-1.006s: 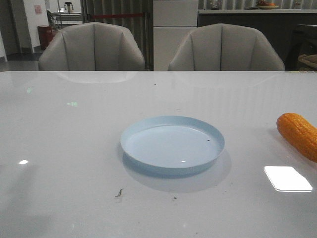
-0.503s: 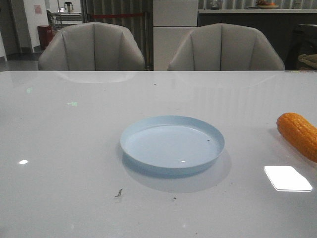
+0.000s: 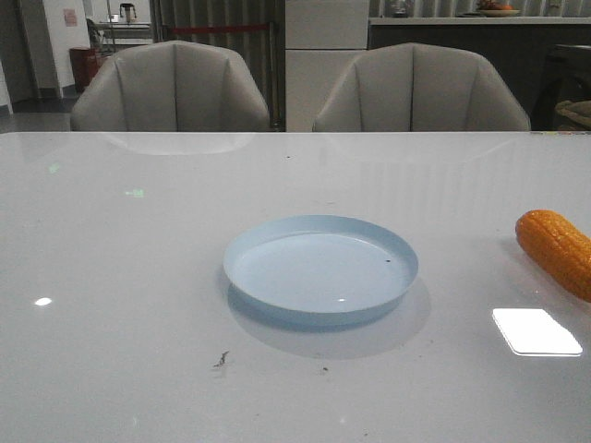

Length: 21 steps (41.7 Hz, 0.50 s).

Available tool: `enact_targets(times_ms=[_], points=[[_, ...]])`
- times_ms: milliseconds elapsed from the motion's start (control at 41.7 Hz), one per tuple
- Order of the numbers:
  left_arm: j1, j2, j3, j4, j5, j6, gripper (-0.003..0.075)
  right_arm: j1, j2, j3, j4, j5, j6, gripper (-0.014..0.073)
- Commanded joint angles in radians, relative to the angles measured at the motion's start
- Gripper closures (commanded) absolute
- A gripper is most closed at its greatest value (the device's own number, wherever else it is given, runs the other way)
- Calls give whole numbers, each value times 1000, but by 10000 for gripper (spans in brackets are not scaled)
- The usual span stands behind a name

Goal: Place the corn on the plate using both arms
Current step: 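Release the plate and raise the left gripper away, then close the right gripper around the orange corn cob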

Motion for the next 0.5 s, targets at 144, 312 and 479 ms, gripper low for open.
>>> enact_targets(times_ms=[144, 312, 479], points=[[1, -36, -23, 15, -30, -8, 608, -11, 179, -214, -7, -56, -2, 74], [1, -36, -23, 15, 18, -8, 608, -35, 358, -326, -7, -52, -2, 74], [1, -36, -23, 15, 75, -8, 608, -44, 510, -411, -6, -40, -2, 74]])
